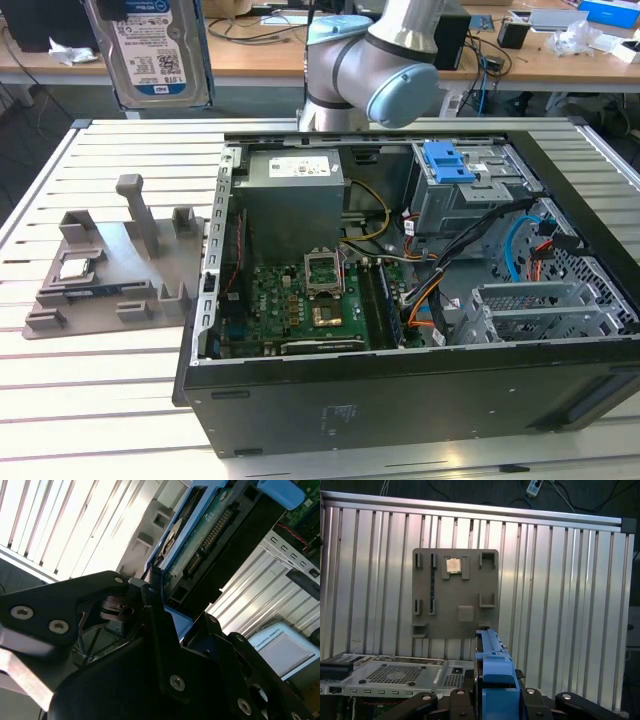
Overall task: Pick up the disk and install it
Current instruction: 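Pick up the disk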
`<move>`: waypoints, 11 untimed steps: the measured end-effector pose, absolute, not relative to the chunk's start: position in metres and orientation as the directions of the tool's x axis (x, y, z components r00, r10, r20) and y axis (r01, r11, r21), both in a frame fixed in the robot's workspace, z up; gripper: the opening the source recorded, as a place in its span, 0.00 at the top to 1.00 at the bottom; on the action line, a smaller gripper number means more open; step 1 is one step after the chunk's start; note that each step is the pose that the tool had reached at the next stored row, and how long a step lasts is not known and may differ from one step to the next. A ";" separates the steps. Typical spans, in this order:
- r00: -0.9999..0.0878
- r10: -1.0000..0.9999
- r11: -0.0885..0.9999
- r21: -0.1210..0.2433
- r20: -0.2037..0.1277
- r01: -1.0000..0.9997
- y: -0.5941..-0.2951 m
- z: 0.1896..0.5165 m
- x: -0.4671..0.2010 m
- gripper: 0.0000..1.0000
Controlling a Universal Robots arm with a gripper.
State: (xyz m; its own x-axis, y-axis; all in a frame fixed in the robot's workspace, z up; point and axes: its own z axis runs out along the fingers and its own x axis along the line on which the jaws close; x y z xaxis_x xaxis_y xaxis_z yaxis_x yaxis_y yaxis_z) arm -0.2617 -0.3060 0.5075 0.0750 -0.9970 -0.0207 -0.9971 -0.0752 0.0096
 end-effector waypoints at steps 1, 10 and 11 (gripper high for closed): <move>0.075 -0.997 -0.075 0.010 -0.021 -0.997 -0.306 0.507 -0.260 0.63; 0.075 -0.997 -0.075 0.010 -0.021 -0.997 -0.306 0.507 -0.235 0.63; 0.075 -0.997 -0.075 0.010 -0.021 -0.997 -0.306 0.507 -0.233 0.63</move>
State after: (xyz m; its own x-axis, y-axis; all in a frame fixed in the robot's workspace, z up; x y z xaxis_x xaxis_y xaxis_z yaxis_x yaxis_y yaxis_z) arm -0.2332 -0.3060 0.5075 0.0750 -0.9970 -0.0207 -0.9971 -0.0752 0.0096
